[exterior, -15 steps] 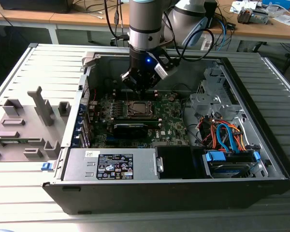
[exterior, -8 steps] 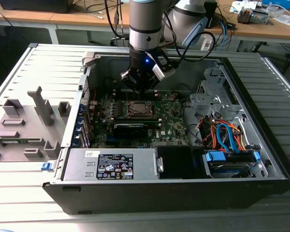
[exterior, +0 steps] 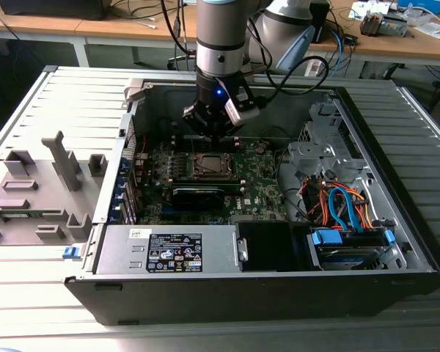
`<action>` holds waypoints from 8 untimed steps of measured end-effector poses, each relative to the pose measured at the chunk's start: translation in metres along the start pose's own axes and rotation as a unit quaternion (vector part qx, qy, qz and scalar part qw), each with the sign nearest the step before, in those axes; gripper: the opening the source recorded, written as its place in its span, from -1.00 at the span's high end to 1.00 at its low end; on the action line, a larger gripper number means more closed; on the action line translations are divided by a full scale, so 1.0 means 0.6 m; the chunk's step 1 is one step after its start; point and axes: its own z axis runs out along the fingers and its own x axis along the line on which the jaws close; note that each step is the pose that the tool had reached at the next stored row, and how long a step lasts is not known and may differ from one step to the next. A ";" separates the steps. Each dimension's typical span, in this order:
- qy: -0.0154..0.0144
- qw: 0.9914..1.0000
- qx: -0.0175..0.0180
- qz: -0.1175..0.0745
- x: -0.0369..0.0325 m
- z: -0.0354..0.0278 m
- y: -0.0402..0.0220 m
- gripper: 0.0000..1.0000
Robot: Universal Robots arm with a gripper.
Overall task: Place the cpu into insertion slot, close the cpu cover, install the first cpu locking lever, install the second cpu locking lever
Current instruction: 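Install the first cpu locking lever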
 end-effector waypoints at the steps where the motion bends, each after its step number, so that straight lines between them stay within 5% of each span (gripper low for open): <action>1: 0.000 1.000 0.000 0.000 0.001 0.000 0.000 0.78; 8: 0.000 1.000 0.000 0.000 0.006 -0.001 0.000 0.78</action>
